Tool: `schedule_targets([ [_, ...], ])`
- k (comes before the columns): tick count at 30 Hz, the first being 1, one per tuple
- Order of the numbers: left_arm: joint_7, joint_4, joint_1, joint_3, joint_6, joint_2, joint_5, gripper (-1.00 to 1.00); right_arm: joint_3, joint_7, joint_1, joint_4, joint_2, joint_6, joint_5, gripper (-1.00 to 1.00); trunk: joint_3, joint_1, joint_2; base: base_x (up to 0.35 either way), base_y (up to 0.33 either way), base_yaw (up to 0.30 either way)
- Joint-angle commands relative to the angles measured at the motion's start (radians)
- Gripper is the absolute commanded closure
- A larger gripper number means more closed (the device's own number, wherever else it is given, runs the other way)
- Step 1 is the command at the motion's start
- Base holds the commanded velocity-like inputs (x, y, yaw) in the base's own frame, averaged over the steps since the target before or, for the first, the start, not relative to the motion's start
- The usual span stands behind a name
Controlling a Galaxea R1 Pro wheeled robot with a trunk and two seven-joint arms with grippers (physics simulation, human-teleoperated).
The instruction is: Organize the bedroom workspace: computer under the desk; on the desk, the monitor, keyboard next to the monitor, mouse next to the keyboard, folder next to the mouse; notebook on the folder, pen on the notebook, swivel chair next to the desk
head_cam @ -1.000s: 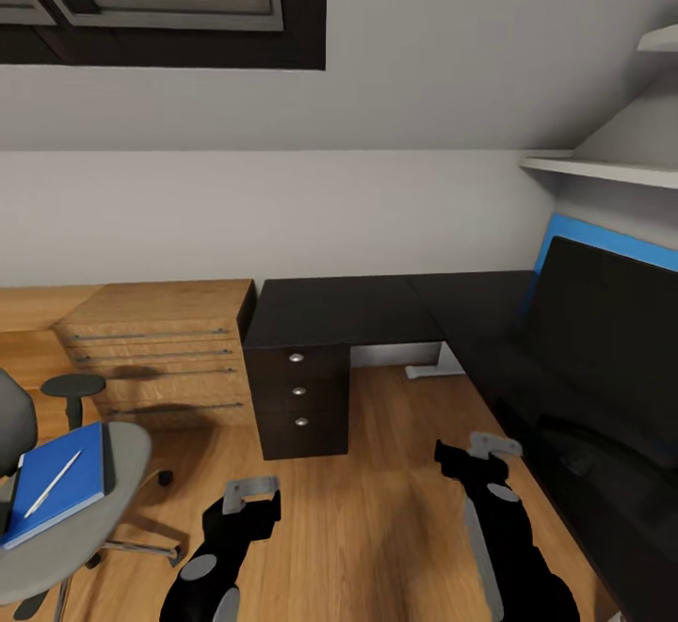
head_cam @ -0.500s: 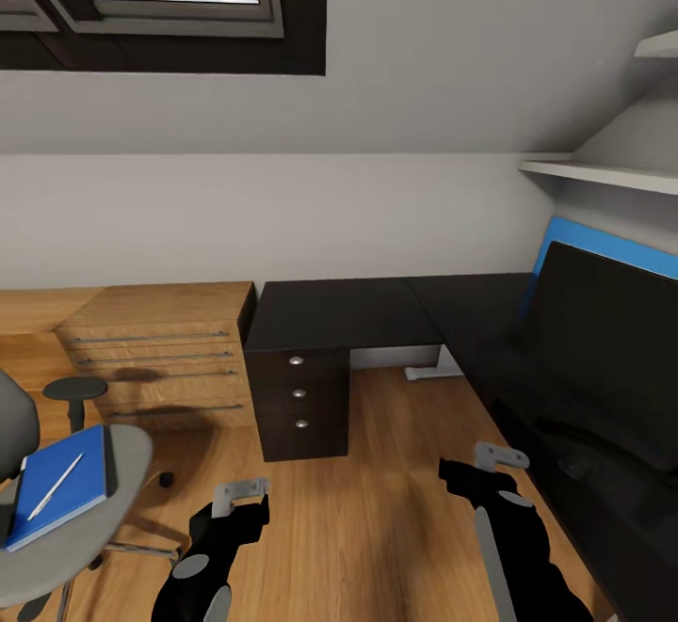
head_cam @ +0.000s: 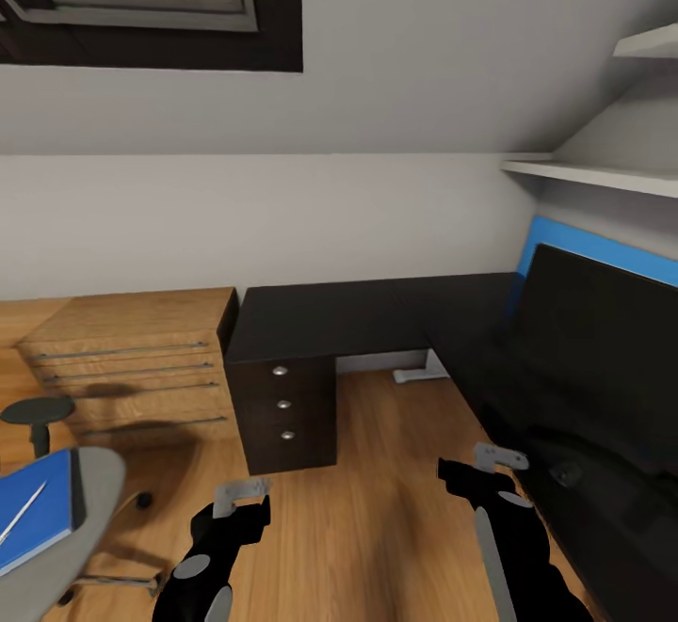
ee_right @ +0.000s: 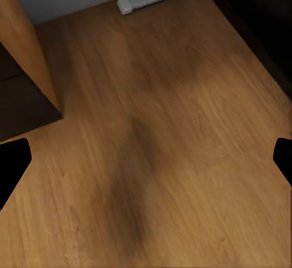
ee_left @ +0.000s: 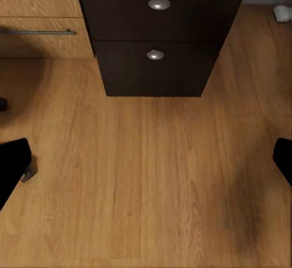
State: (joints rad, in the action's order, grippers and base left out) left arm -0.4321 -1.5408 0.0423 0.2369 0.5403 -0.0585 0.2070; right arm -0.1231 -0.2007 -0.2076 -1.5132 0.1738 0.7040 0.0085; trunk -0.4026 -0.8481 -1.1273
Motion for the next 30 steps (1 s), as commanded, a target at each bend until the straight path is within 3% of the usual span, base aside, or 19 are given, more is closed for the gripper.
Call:
schedule_targets([
  [1, -0.01, -0.001, 0.001, 0.002, 0.002, 0.0, 0.011, -1.0, -0.001, -0.002, -0.001, 0.0, 0.001, 0.005, 0.001, -1.0, -0.001, -0.001, -0.001, 0.291, 0.0, -0.28],
  [13, -0.01, 0.001, 0.001, 0.008, 0.001, -0.001, 0.011, -1.0, -0.001, -0.004, 0.0, 0.0, 0.001, 0.003, 0.004, -1.0, -0.001, -0.001, -0.001, 0.199, 0.0, -0.292],
  [30, -0.01, 0.002, 0.001, 0.022, 0.003, -0.001, 0.012, -1.0, -0.004, -0.008, 0.0, 0.016, 0.001, -0.019, 0.009, -1.0, -0.001, -0.001, -0.001, 0.017, 0.0, -0.296],
])
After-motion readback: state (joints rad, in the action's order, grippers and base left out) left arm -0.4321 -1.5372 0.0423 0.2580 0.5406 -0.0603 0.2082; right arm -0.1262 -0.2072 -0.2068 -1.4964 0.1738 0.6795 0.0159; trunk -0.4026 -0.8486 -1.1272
